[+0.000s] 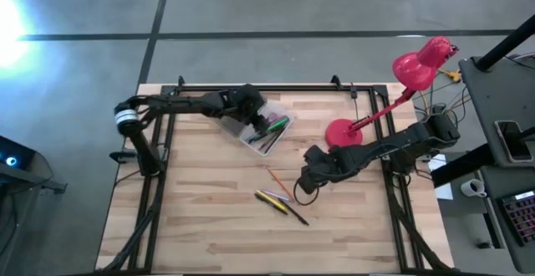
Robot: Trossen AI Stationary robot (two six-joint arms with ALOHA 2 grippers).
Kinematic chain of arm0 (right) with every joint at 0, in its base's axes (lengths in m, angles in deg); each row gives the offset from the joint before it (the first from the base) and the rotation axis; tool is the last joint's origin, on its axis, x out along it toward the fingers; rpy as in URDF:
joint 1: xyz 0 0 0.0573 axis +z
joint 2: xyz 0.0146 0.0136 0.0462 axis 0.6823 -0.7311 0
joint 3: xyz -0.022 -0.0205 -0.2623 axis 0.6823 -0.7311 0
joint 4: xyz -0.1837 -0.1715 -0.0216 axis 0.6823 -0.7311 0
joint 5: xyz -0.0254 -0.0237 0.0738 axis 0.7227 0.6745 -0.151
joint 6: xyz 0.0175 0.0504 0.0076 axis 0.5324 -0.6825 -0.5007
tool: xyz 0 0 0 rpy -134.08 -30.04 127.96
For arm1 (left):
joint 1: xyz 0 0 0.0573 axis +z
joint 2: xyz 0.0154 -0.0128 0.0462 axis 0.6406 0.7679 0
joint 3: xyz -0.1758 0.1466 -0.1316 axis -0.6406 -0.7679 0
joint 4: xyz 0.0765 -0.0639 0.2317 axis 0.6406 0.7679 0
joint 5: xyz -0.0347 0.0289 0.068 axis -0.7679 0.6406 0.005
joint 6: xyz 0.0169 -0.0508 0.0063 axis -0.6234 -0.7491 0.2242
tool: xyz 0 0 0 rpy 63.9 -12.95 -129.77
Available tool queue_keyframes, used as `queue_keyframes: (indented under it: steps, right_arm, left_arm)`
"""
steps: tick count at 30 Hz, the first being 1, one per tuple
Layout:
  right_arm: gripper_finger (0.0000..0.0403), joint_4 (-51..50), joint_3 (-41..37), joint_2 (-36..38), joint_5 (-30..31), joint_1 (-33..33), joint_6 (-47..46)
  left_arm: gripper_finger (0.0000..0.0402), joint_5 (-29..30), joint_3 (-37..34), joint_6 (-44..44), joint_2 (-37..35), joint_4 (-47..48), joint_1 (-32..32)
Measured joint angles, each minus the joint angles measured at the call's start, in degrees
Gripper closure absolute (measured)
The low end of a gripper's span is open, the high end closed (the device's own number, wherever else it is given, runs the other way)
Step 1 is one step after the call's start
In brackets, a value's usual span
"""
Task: Pick & place school supplies into a supply box
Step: Put the orange pencil into the black supply box
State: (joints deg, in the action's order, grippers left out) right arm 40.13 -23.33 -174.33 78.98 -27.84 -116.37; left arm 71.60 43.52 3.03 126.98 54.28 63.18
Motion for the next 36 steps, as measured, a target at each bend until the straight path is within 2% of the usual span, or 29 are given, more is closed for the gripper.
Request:
queue_keyframes:
  steps: [4,7,10,14,18,20,26,32,36]
  right_arm:
    - [0.0232,4.9,-0.8,-0.1,-6.0,0.2,11.7]
    - [0.0232,9.2,-2.0,-1.0,-6.3,0.7,16.7]
    - [0.0232,12.7,-2.3,-3.4,-6.5,0.7,15.8]
    - [0.0232,14.5,1.6,-9.2,-7.5,0.5,14.4]
    - [0.0232,8.8,10.3,-16.8,-7.1,0.6,11.6]
    - [0.0232,3.4,14.4,-20.6,-6.1,0.2,10.2]
    - [0.0232,1.1,21.1,-28.3,-11.9,-0.9,11.5]
    - [0.0236,0.9,22.5,-30.3,-11.0,-1.0,7.8]
    - [0.0253,1.2,22.6,-31.8,-9.1,-1.6,8.1]
  left_arm:
    - [0.0285,-2.4,-4.5,4.8,-8.9,0.3,-5.7]
    - [0.0284,-2.6,-10.0,4.6,-16.2,0.2,-11.2]
    - [0.0284,-0.9,-16.4,-2.2,-23.2,-2.3,-16.8]
    - [0.0284,6.0,-26.4,-13.5,-30.4,-11.3,-24.2]
    - [0.0284,12.2,-34.6,-22.7,-35.5,-21.3,-29.7]
    - [0.0284,14.0,-37.2,-26.4,-37.2,-22.9,-31.7]
    - [0.0284,17.9,-39.1,-29.3,-39.8,-23.1,-34.8]
    - [0.0284,17.9,-38.3,-29.3,-40.2,-23.0,-35.0]
    - [0.0284,17.9,-38.4,-29.3,-40.2,-22.6,-35.0]
